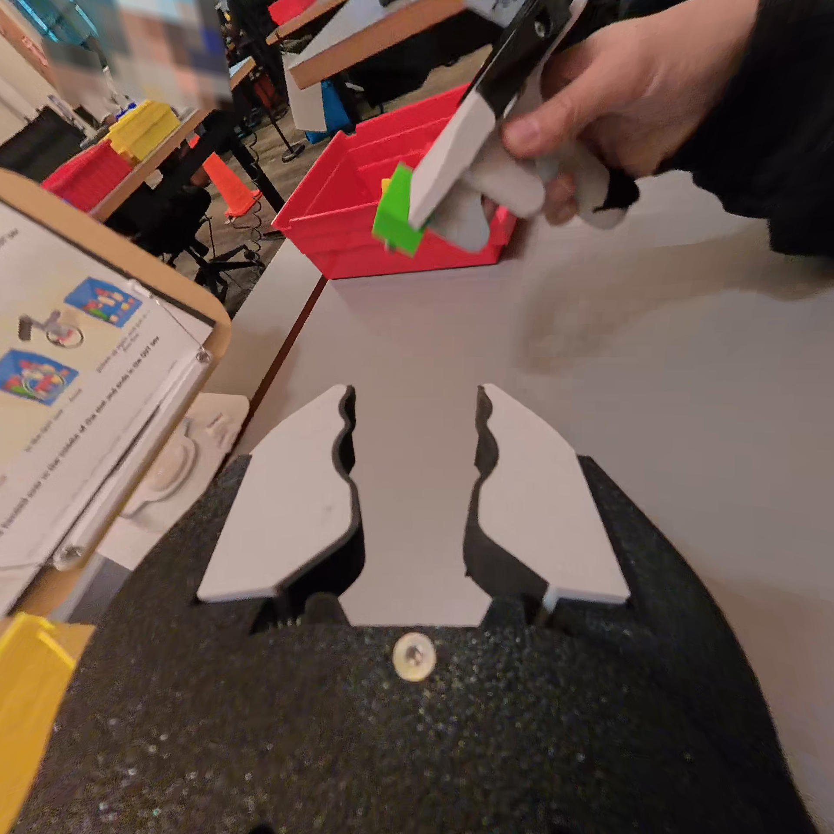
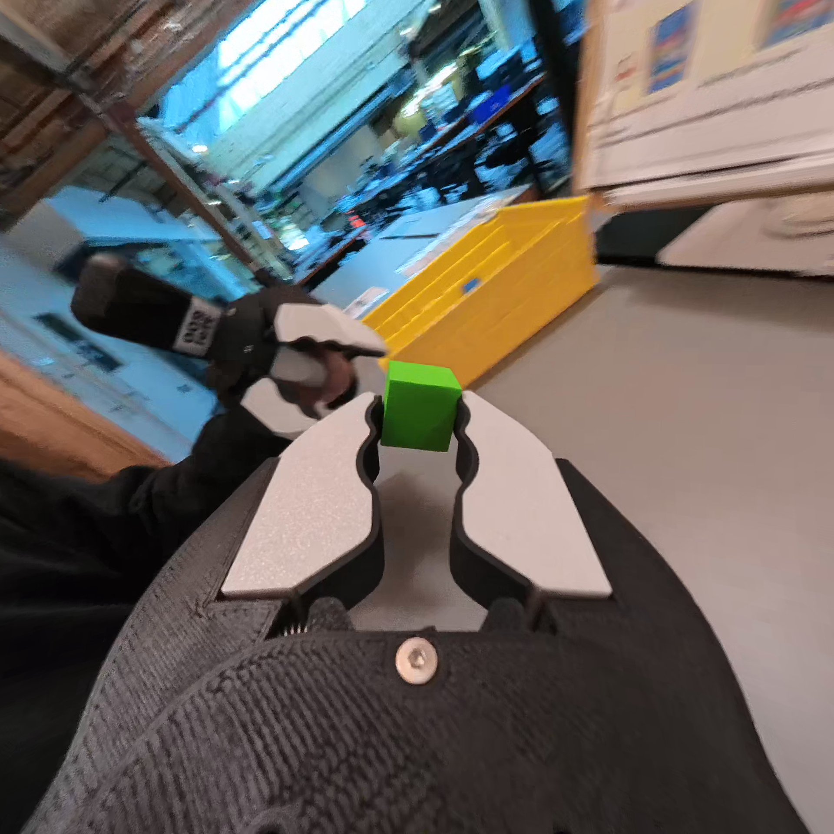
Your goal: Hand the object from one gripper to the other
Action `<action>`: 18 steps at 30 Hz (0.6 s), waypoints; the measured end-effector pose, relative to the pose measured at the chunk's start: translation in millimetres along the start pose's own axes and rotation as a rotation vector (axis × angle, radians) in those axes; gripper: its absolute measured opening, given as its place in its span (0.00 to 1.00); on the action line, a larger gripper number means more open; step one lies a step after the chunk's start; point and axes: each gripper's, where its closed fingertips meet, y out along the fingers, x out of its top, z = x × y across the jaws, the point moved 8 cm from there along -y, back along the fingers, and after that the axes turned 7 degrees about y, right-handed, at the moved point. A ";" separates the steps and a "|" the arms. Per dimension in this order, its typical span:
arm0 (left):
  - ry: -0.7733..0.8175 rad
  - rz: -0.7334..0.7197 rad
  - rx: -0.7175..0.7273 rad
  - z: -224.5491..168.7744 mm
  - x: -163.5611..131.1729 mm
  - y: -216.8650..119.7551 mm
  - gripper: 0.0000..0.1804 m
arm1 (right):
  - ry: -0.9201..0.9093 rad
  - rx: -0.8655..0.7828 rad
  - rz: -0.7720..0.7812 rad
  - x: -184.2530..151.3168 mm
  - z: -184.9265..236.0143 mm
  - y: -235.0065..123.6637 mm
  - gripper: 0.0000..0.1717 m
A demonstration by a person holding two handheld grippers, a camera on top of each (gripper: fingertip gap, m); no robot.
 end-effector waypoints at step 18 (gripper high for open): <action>-0.455 0.108 0.078 -16.8 -86.6 -66.3 0.27 | -0.162 -1.413 0.148 48.8 -153.2 -245.8 0.19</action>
